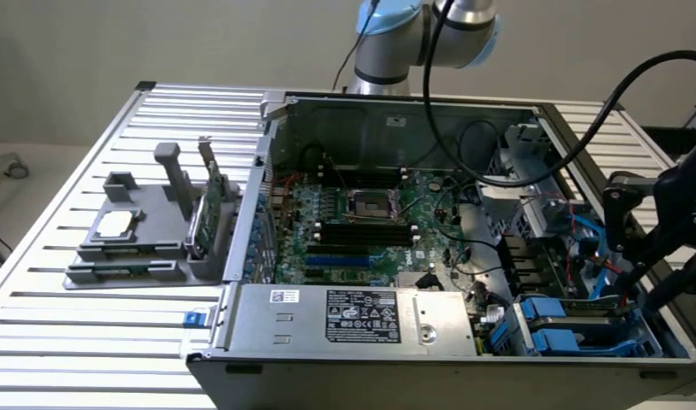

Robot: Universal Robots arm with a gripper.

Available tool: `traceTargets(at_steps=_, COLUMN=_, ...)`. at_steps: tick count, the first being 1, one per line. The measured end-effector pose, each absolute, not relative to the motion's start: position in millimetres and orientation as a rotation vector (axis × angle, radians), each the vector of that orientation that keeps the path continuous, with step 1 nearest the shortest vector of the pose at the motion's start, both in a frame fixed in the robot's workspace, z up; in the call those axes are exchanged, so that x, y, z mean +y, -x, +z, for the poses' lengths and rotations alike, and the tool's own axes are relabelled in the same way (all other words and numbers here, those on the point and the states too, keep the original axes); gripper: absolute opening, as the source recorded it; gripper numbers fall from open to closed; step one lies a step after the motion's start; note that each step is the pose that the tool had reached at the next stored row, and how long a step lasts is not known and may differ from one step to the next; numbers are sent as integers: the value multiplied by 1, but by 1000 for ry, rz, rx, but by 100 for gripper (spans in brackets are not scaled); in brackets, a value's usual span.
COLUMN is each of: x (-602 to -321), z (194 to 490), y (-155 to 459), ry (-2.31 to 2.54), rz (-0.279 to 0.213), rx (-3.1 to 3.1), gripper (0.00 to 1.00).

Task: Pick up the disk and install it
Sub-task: 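Insert the first disk wire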

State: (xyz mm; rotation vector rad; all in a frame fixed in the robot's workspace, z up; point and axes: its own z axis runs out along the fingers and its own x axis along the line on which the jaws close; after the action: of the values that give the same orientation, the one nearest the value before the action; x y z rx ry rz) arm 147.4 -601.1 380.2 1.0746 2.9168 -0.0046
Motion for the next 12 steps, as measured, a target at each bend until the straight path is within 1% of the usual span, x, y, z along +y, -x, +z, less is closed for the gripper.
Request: traceTargets(at_steps=12, x=-605, z=359, y=-147, ry=-1212, rz=4, rx=2865, gripper=31)
